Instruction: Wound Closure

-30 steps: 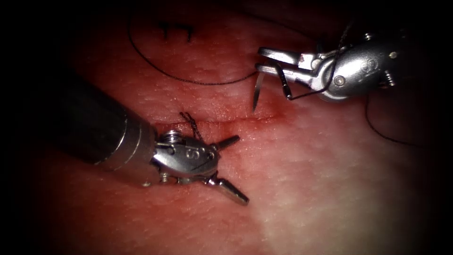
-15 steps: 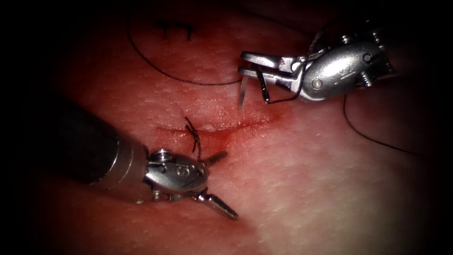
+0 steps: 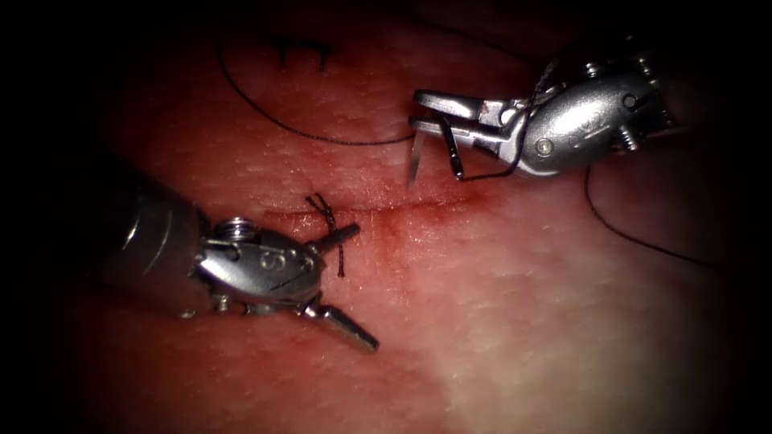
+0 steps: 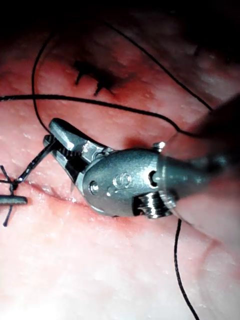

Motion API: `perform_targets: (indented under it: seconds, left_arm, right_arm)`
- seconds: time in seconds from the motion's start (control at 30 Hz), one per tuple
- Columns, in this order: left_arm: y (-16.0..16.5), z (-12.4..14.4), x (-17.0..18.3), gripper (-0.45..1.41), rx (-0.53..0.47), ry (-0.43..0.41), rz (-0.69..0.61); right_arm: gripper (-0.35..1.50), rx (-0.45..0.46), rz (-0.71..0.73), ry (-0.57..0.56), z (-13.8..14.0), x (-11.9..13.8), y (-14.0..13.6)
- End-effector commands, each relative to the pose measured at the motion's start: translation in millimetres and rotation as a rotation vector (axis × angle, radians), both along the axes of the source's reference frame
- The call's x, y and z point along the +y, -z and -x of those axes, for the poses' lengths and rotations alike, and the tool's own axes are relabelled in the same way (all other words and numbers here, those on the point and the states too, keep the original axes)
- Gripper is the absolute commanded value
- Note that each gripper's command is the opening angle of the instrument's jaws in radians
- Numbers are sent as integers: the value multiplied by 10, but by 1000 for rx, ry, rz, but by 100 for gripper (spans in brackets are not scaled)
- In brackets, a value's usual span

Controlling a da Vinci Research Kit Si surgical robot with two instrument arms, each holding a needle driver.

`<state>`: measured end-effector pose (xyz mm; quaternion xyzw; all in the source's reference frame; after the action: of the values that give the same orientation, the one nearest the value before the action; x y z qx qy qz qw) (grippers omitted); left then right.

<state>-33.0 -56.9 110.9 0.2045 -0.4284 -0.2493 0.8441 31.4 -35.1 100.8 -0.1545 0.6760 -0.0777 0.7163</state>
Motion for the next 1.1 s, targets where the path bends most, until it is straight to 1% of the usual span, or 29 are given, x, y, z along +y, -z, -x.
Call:
perform_targets:
  seconds: [0.03, 0.17, 0.37, 0.47, 0.53, 0.63, 0.8, 0.9, 0.97, 1.03, 1.07, 1.1]
  left_arm:
    - [-15, 6, -10, 98, -5, -8, 1]
    - [-37, 2, -11, 96, 1, -16, 19]
    - [-79, -7, -17, 96, 38, -10, -15]
    - [-98, -10, -30, 98, 38, -19, -64]
    - [-108, -14, -46, 98, 39, -27, -94]
    - [-113, -18, -55, 98, 32, -26, -137]
    - [-121, -23, -46, 98, 29, -27, -150]
    - [-121, -24, -39, 99, 27, -33, -155]
    - [-114, -26, -37, 99, 18, -33, -161]
    - [-90, -25, -35, 99, 15, -21, -177]
    - [-82, -24, -35, 99, 9, -19, -175]
    - [-67, -20, -35, 99, 1, -26, -164]
  right_arm:
    - [-35, 5, 1, 3, -7, -1, -5]
    - [-35, 3, 1, 2, -4, -2, -5]
    - [-35, 3, 2, 3, -5, -4, -5]
    - [-35, 4, 3, 3, -7, -5, -6]
    - [-35, 1, 3, 0, -8, -5, -6]
    - [-35, 4, 5, 2, -12, -6, -7]
    - [-35, 11, 10, 8, -20, -10, -8]
    - [-35, 14, 14, 11, -23, -14, -10]
    - [-35, 17, 16, 11, -24, -14, -12]
    - [-35, 20, 19, 15, -23, -12, -16]
    - [-35, 21, 20, 16, -22, -11, -18]
    - [-35, 21, 27, 17, -22, -8, -21]
